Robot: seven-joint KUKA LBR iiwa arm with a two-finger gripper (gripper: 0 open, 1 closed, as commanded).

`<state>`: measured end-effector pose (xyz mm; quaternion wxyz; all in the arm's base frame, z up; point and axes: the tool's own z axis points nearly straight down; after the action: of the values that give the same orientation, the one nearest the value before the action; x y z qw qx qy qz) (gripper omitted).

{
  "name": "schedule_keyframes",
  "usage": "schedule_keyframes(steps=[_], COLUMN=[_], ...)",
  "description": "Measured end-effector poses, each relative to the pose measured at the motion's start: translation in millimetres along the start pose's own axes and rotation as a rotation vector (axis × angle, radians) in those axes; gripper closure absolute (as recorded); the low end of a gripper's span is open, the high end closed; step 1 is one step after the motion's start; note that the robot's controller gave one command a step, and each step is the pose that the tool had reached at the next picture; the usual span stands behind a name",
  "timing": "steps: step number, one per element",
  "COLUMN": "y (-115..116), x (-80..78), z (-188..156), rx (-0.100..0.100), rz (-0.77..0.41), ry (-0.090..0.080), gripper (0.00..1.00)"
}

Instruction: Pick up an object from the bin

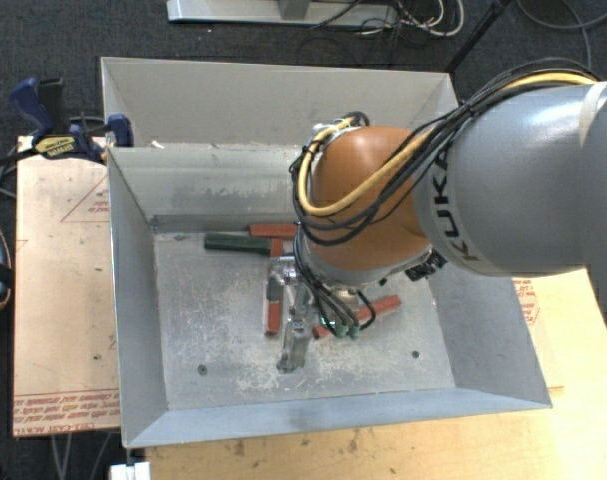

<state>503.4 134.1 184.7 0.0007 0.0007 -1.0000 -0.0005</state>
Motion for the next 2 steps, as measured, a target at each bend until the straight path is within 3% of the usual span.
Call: schedule_keyframes(steps=[1, 2], y=[-0.3, -7.5], x=[-0.6, -10.1], z=[-0.4, 42.3], rx=[0.0, -0.002], rz=[0.001, -0.011], ry=[-0.001, -0.01], gripper=[0.0, 0.0])
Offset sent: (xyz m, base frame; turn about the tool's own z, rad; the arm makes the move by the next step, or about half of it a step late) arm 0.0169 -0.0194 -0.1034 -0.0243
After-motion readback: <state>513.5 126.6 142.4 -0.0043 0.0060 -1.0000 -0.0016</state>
